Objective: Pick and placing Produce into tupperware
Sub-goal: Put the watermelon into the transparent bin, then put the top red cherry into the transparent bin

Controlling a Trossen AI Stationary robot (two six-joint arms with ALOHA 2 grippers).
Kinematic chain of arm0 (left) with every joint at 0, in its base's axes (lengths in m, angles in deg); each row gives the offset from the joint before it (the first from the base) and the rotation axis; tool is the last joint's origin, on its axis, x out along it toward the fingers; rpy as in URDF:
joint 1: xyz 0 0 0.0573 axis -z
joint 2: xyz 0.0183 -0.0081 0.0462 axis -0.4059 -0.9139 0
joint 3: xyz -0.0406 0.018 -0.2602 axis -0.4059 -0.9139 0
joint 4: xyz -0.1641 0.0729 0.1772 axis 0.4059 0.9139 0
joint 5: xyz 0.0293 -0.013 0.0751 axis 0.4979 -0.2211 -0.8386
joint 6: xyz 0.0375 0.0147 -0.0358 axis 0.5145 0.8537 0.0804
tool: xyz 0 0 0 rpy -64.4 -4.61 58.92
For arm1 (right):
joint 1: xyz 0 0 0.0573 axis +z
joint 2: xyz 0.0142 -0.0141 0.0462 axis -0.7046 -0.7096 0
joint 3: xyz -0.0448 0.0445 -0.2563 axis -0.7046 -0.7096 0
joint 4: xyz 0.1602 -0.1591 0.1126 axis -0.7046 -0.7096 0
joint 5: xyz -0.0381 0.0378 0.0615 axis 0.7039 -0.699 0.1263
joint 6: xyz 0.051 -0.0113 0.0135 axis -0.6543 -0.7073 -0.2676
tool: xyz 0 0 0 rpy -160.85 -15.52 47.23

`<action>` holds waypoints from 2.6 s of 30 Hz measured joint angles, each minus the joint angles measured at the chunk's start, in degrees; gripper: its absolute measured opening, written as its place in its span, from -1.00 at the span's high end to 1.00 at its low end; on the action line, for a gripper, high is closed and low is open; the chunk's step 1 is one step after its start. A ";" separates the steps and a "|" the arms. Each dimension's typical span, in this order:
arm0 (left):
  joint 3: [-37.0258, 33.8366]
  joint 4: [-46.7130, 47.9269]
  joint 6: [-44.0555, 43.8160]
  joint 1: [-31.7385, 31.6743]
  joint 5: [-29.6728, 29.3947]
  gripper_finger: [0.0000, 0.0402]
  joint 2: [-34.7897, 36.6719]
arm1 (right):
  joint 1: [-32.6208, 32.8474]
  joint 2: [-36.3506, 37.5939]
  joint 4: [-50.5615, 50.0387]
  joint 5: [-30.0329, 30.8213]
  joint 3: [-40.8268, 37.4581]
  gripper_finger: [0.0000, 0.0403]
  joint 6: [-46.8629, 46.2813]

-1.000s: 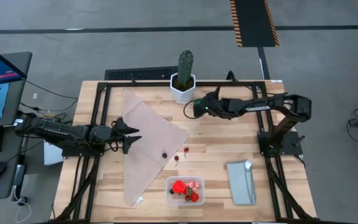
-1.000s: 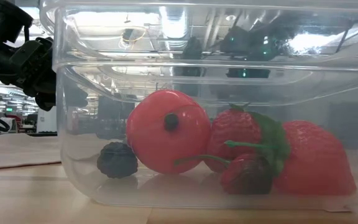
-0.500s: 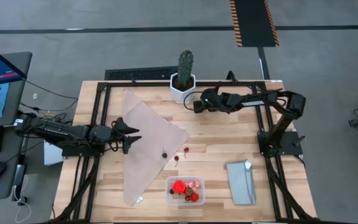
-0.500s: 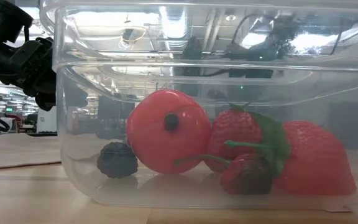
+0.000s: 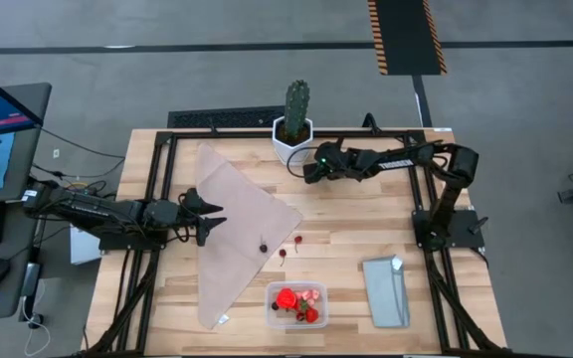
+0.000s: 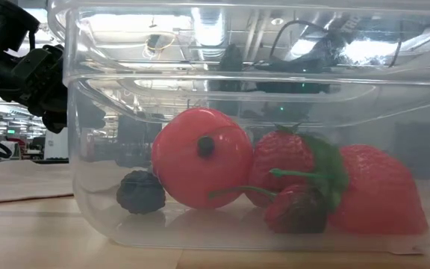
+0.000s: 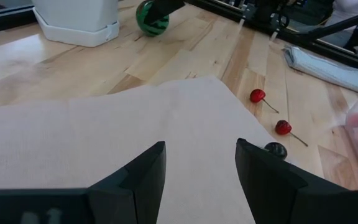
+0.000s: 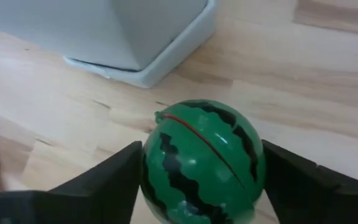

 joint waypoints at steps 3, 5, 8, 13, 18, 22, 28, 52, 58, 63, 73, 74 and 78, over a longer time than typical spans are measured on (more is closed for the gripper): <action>0.00 0.02 0.00 0.00 0.00 0.09 -0.01 | -0.07 0.00 -0.28 -1.81 0.36 -0.47 1.43; 0.00 0.00 0.00 0.00 0.00 0.09 0.00 | -0.03 0.00 -0.32 -2.12 0.36 -0.47 1.68; 0.00 0.00 0.00 0.00 0.00 0.09 -0.01 | 0.02 0.00 -0.81 -2.85 0.36 -0.46 0.82; 0.00 0.00 0.00 0.00 0.00 0.09 -0.01 | 0.59 0.60 -3.25 -3.34 0.38 -0.61 -0.92; 0.00 0.00 0.00 0.00 0.02 0.09 0.01 | 2.06 0.61 -4.25 -4.52 0.40 -0.66 -3.18; 0.00 0.02 0.00 0.00 0.00 0.09 -0.01 | 4.20 0.63 -4.97 -5.57 0.81 -0.53 -3.29; 0.00 0.01 0.00 0.00 0.00 0.09 0.00 | 7.77 0.63 -11.56 -5.73 4.89 -0.48 -5.22; 0.00 0.00 0.00 0.00 0.00 0.09 0.00 | 30.07 0.66 -34.99 -5.82 26.69 -0.50 -7.67; 0.00 0.00 0.00 0.00 0.00 0.09 -0.01 | 37.30 0.66 -34.51 -5.86 31.29 -0.52 -7.90; 0.00 0.00 0.00 0.00 0.00 0.09 0.01 | 43.30 0.46 -29.53 -6.49 31.99 -0.65 -11.15; 0.00 0.02 0.00 0.00 0.02 0.09 0.01 | 53.54 0.13 -24.32 0.48 30.24 -0.82 -18.50; 0.00 0.01 0.00 0.00 0.01 0.09 -0.01 | 54.19 0.13 -24.00 1.80 29.41 -0.84 -18.90; 0.00 0.00 0.00 0.00 0.00 0.09 -0.01 | 54.79 0.07 -25.55 7.76 28.33 -0.93 -24.88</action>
